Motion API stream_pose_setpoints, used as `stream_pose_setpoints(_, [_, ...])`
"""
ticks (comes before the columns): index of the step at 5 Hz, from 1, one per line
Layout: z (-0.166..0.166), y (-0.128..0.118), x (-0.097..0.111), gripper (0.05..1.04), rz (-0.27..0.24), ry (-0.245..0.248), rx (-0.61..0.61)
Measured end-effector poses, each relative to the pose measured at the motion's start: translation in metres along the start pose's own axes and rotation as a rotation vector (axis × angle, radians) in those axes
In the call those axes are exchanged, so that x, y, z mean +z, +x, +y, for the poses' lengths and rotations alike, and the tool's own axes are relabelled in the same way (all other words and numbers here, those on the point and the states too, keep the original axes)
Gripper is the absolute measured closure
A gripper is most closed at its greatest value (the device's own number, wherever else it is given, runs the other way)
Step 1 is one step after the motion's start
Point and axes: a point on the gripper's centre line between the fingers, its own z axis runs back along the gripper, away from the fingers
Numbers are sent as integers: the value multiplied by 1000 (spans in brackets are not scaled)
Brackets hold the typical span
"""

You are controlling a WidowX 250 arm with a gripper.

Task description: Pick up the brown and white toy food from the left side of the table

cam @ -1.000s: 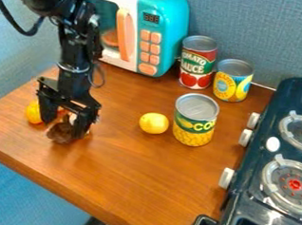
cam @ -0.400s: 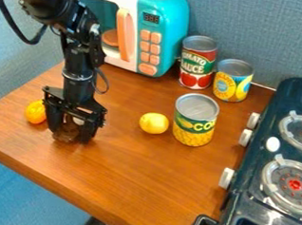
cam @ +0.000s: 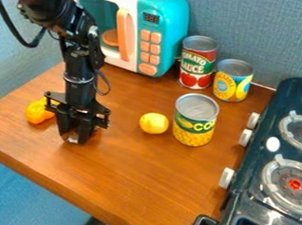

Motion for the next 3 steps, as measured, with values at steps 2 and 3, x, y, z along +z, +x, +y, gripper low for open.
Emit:
stream_pose_setpoints(2, [-16,-12,40,871,-104,-74,-21])
stream_pose_setpoints(3, [-64,-36,71,918,-146,-113,-172])
